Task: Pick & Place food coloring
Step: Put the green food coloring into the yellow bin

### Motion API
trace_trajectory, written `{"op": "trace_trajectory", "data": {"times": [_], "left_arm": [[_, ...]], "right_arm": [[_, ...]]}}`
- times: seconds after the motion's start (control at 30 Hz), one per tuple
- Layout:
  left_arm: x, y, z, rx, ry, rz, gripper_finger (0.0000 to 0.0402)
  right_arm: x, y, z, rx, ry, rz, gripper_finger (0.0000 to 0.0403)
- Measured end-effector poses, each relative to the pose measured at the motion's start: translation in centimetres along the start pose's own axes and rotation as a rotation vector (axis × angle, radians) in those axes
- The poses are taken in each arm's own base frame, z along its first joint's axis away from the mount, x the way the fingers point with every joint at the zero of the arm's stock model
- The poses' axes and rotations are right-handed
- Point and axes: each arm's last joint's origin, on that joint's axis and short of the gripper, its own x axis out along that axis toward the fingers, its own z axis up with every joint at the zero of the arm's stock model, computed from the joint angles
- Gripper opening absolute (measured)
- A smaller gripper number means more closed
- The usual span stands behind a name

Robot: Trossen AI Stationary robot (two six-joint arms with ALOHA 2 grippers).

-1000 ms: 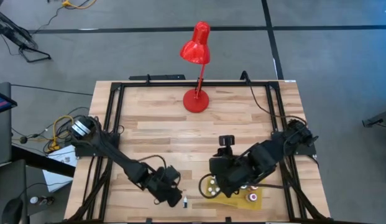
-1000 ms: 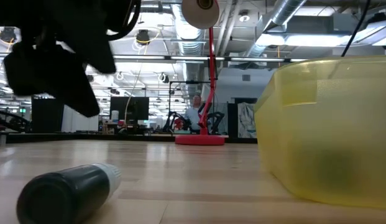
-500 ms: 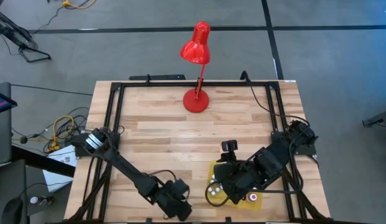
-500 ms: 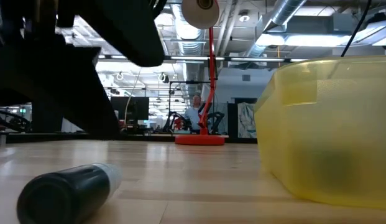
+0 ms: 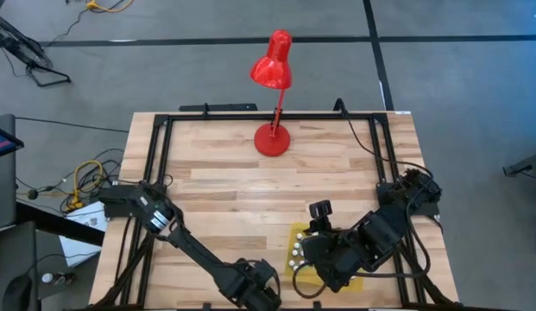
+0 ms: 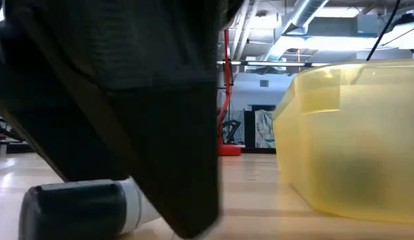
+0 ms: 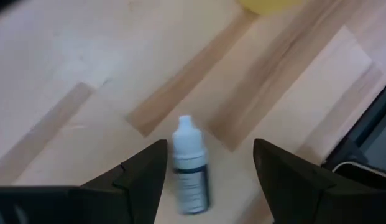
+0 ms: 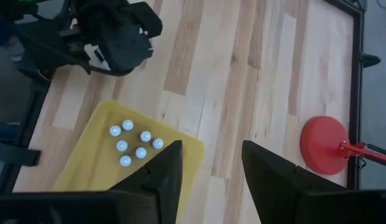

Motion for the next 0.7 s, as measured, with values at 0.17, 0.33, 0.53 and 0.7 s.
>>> {"op": "trace_trajectory", "data": {"times": [0.17,0.33,0.53,0.7], "left_arm": [[0.6,-0.6,-0.1,0.005,0.035,0.04,0.023],[0.0,-0.1,-0.3,0.007,0.067,0.089,0.0213],[-0.4,0.5,-0.9,0.079,0.16,0.142,0.0185],[-0.4,0.4,-0.9,0.127,0.155,0.136,0.0167]], "right_arm": [[-0.4,0.7,-0.2,-0.018,-0.008,0.009,0.0154],[-0.6,1.2,-0.3,-0.032,-0.013,0.016,0.0147],[-0.6,1.2,-0.3,-0.025,-0.013,0.016,0.0142],[-0.6,1.2,-0.3,-0.023,-0.012,0.016,0.0141]]}}
